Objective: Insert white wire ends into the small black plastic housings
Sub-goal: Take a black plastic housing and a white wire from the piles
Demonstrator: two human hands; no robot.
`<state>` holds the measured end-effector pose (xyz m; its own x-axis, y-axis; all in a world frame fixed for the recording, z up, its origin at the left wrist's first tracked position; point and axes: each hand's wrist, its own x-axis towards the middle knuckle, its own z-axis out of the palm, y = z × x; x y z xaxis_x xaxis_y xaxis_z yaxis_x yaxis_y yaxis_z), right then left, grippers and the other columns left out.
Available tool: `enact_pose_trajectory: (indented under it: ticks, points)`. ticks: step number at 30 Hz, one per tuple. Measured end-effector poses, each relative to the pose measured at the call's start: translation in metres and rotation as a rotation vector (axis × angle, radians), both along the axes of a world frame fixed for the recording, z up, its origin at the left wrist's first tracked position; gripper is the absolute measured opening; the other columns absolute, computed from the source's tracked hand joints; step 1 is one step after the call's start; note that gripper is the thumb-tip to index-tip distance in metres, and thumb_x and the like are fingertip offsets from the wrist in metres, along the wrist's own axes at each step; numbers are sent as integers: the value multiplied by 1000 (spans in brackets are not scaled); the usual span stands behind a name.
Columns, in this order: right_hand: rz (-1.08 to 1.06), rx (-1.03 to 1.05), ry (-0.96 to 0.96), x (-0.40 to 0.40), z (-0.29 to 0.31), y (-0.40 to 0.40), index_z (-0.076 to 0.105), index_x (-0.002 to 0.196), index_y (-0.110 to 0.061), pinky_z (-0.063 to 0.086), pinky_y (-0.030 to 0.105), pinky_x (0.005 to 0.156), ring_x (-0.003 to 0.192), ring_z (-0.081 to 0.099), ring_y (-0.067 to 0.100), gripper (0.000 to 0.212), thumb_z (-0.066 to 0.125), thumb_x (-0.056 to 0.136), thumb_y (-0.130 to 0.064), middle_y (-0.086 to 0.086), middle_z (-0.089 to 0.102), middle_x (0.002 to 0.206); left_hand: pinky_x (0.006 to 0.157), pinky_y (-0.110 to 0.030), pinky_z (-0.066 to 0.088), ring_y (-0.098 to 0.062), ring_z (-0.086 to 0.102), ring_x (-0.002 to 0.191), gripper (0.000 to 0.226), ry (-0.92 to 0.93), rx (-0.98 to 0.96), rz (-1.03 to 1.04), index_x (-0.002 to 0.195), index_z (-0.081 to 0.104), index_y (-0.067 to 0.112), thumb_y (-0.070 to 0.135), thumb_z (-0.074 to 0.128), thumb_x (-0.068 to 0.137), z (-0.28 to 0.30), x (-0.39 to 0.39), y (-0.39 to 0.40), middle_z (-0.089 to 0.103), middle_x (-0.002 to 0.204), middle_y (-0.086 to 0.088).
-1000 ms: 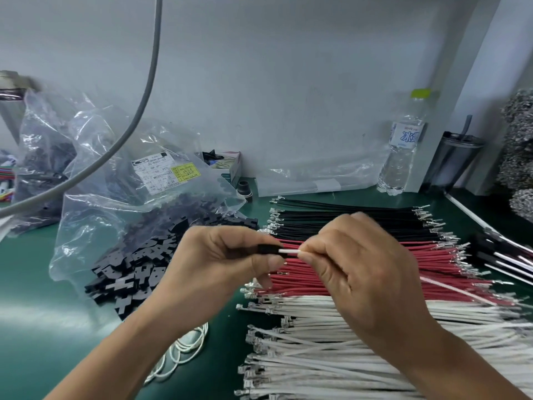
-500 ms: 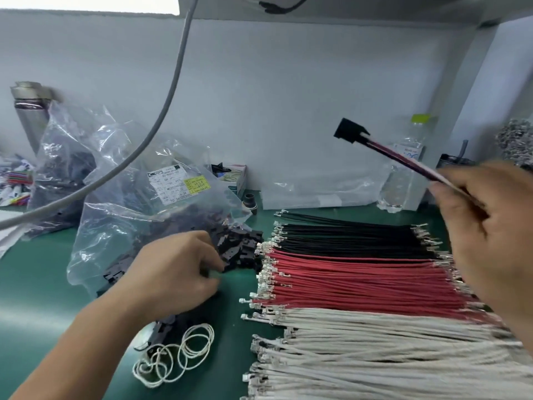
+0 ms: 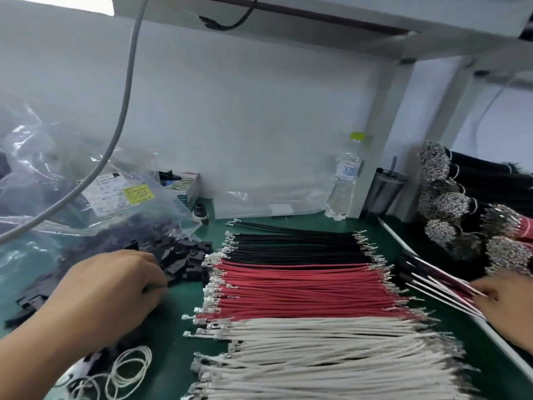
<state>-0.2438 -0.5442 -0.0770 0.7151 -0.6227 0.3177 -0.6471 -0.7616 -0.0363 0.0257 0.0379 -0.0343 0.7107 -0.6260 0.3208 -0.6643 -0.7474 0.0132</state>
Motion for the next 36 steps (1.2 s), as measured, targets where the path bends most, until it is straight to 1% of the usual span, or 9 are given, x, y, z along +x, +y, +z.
enact_pose_trajectory:
  ticks: [2,4,7,11,18,23,25,31,36]
  points:
    - [25,21,-109,15,17,22,78,78,-29,57,44,63,64,65,23,21,66,64,-39,-11,61,67,45,-18,40,2,56,62,11,-28,77,43,76,62,38,43,66,67,2,-3,1,57,68,28]
    - [92,30,-183,38,47,73,77,91,-36,55,39,69,77,63,14,21,78,70,-39,-21,58,82,49,-19,38,-3,58,66,24,-2,147,61,85,59,39,46,57,62,4,-5,3,62,73,17]
    - [323,19,-159,85,84,171,73,93,-47,42,20,63,79,55,-8,14,73,80,-40,-31,58,90,59,-18,42,3,58,80,17,88,197,65,83,60,54,53,61,65,7,-5,2,62,82,28]
    - [615,191,-63,160,84,255,76,104,-38,50,31,83,94,59,2,16,70,91,-32,-22,64,100,75,-25,53,3,57,89,12,30,160,33,92,64,45,53,61,82,1,-5,-2,60,87,27]
    - [634,352,92,243,50,284,68,127,-30,47,38,102,122,59,17,31,63,97,-37,-8,66,132,71,-23,56,-3,61,89,19,-8,-80,-41,110,76,40,41,66,94,-1,-24,-26,63,94,23]
    - [635,371,83,256,49,279,75,89,-35,52,34,88,98,65,6,4,73,90,-33,-19,71,98,50,-29,54,-8,61,59,22,-37,-389,-33,114,76,25,24,65,95,-6,-28,-35,59,95,14]
    - [667,366,74,257,47,278,71,79,-36,52,33,85,92,64,4,12,74,90,-31,-21,68,90,51,-28,52,-9,60,60,26,-71,-483,-56,118,75,21,25,59,98,-8,-29,-38,57,94,12]
    - [756,38,-215,237,52,278,66,101,-25,39,26,69,88,61,12,7,60,100,-28,-12,65,96,56,-25,48,-11,59,69,39,-63,-600,-79,122,74,14,28,46,98,-8,-35,-41,60,99,7]
    - [804,-169,-584,190,85,292,67,100,-14,52,33,65,82,56,15,8,69,93,-11,-5,60,92,47,-27,53,-8,60,63,28,-106,-684,-77,121,74,11,8,55,101,-8,-40,-49,64,93,7]
